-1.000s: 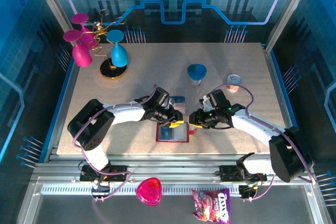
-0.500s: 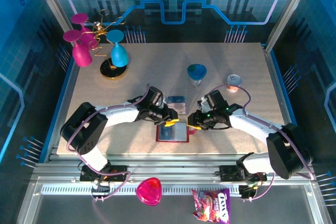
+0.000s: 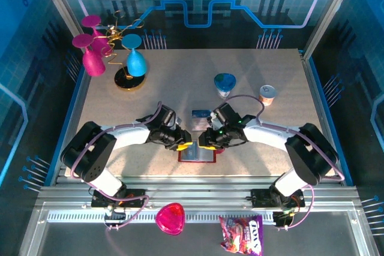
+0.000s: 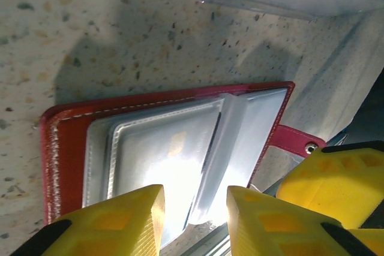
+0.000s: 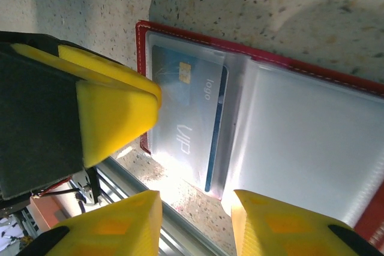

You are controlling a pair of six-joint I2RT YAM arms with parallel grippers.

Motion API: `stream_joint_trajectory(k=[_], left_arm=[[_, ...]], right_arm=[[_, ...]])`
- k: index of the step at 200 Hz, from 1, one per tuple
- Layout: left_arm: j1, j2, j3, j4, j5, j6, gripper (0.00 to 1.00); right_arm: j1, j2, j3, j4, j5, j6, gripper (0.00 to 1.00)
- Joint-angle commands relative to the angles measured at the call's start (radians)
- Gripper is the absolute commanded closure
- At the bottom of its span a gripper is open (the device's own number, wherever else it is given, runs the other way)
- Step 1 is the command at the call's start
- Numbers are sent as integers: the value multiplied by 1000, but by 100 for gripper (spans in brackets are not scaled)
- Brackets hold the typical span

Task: Take the credit cards out of the card holder

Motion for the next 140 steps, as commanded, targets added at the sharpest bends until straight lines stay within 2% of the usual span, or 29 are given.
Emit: stream_joint_trajectory(k=[1, 140], left_arm=[[5, -20, -28, -19, -4, 33, 68], [14, -69, -63, -17, -11, 21, 71]], right_arm=[[29, 41, 37, 20, 8, 26, 64], [90, 176, 99, 82, -20, 55, 70]])
